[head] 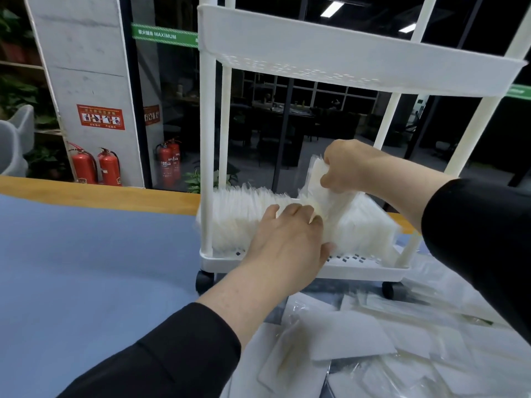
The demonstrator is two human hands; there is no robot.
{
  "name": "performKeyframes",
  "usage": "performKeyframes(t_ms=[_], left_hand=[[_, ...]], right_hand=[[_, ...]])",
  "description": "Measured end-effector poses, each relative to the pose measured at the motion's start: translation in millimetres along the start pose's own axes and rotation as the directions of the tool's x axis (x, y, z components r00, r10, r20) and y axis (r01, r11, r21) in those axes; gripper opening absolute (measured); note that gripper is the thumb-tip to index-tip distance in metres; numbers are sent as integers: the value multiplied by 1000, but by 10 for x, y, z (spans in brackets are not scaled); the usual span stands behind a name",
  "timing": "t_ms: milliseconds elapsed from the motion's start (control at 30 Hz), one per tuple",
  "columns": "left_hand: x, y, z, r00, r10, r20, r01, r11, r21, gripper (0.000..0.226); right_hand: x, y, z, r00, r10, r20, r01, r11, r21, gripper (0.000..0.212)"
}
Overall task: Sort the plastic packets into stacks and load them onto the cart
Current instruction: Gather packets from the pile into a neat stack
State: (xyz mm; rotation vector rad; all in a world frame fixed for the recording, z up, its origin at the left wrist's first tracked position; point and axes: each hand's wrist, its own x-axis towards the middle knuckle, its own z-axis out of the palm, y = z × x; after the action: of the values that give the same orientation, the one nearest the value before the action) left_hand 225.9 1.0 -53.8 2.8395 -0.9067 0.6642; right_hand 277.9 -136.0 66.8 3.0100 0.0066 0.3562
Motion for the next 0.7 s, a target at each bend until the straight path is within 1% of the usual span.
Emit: performKeyframes(t_ms=[133,200,300,367,467,567,700], left_hand=[[13,24,56,997,-2,71,2,1000,2,61],[1,40,70,997,14,78,-12,1000,-16,61],[9,76,56,997,33,73,-30,999,-33,62],[25,106,47,996,28,90,-24,998,-51,64],[30,121,50,994,28,101,-21,998,-63,65],[26,113,54,995,45,91,-39,997,-62,64],[16,101,81,994,68,82,-64,996,-54,65]], right_hand=[[29,78,34,1000,12,-14,-12,1000,27,35],[51,118,17,999,3,-36,0,998,69,37],[62,135,-83,995,-18,-98,28,994,106,31],[61,114,-131,992,-38,-122,53,991,122,31],[64,69,-100,993,-58,-106,77,980,186,37],[64,22,-35,995,-45,-83,63,972,227,34],[96,-39,-8,997,-34,-67,48,972,230,32]])
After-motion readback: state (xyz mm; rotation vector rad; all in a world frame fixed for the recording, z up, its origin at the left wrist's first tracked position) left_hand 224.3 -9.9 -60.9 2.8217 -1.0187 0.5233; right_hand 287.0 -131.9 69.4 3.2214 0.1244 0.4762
